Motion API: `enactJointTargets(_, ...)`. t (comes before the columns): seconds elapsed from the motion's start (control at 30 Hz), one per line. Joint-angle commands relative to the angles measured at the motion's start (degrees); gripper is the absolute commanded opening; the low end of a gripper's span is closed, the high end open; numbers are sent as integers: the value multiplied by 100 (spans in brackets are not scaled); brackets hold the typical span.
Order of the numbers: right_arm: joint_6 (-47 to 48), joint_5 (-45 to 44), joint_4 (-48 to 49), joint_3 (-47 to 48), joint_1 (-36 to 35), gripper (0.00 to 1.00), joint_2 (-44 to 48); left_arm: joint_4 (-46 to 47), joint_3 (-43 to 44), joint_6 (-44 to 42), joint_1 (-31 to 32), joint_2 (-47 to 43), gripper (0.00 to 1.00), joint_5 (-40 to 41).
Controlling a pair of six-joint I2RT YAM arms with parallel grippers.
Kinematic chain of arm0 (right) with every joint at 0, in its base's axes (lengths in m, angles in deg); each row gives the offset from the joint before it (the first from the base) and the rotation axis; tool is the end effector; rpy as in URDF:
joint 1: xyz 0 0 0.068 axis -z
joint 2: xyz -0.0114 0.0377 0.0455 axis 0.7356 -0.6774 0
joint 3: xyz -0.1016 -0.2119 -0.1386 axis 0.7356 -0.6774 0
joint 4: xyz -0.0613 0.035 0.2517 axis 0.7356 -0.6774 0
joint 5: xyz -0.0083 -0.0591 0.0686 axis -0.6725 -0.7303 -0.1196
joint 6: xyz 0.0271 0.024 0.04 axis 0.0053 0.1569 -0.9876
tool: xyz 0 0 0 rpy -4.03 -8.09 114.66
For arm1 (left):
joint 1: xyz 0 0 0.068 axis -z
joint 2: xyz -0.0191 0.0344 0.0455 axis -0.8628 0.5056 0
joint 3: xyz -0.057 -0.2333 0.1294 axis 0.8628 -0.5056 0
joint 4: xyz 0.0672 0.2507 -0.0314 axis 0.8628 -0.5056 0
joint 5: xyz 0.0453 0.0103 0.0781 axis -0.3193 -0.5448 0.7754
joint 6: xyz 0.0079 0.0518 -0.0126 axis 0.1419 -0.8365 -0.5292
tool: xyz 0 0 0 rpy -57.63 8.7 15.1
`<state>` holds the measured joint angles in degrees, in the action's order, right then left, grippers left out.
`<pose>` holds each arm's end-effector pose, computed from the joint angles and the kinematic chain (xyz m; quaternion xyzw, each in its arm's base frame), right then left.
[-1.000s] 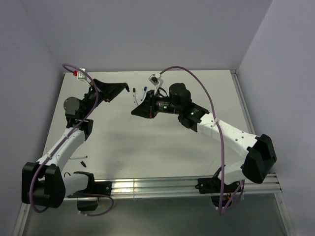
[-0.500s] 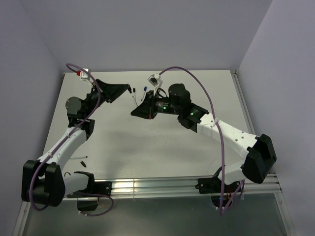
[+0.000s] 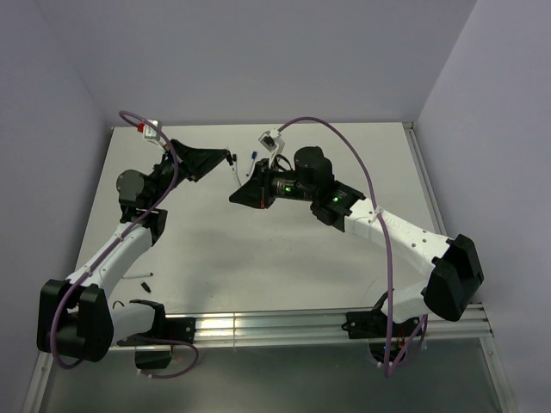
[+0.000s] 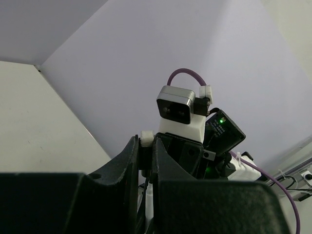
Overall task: Insert the pens into the pen caps
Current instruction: Insert the pen cap onto the pen.
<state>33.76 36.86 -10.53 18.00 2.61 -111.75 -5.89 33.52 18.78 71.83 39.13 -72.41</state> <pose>0.2218 0.2456 0.3594 -0.2500 0.7020 0.5551 0.3696 0.2484 -0.0768 0.3504 -0.0058 0.5662 -0.6801 0.4658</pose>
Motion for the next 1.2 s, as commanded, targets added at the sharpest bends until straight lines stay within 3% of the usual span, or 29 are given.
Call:
enactJointTargets(0.0,118,-66,77,179,-51,0,97,419,74,-56,36,-37,0,-178)
enactJointTargets(1.17,241,-172,-90,223,-42,0,273,-47,74,-408,106,-134,0,-178)
